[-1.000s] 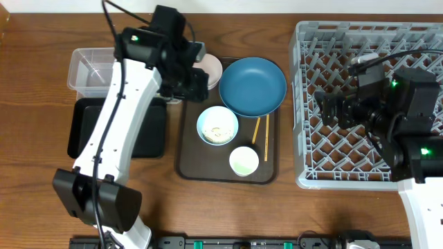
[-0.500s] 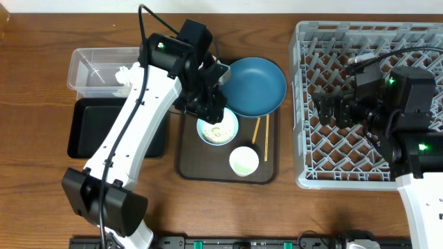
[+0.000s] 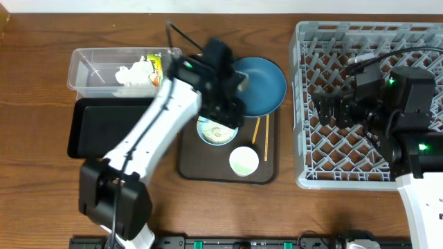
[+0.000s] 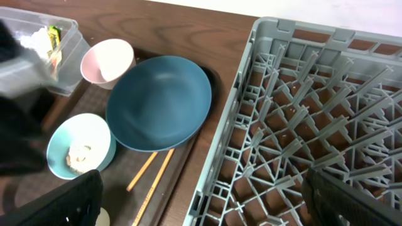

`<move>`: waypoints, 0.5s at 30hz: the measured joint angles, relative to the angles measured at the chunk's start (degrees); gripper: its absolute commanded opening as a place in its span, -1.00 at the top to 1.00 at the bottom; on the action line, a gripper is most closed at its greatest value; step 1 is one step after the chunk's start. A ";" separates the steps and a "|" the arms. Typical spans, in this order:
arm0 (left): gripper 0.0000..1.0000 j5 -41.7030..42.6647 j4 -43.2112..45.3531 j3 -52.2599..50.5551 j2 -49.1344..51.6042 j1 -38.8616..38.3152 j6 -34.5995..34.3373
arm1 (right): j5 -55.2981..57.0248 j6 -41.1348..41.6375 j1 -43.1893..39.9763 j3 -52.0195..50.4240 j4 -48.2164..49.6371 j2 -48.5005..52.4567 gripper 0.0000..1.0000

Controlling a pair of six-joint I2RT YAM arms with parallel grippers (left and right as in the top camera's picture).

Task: Sort waste into correct bins and load items into the dishwasher rack
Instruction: 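Move the left gripper to the light-blue rice bowl and grasp its rim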

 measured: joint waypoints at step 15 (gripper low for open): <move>-0.17 -17.59 14.38 -8.94 5.92 -7.63 -16.22 | -1.01 1.68 0.00 0.00 -0.02 0.00 -0.99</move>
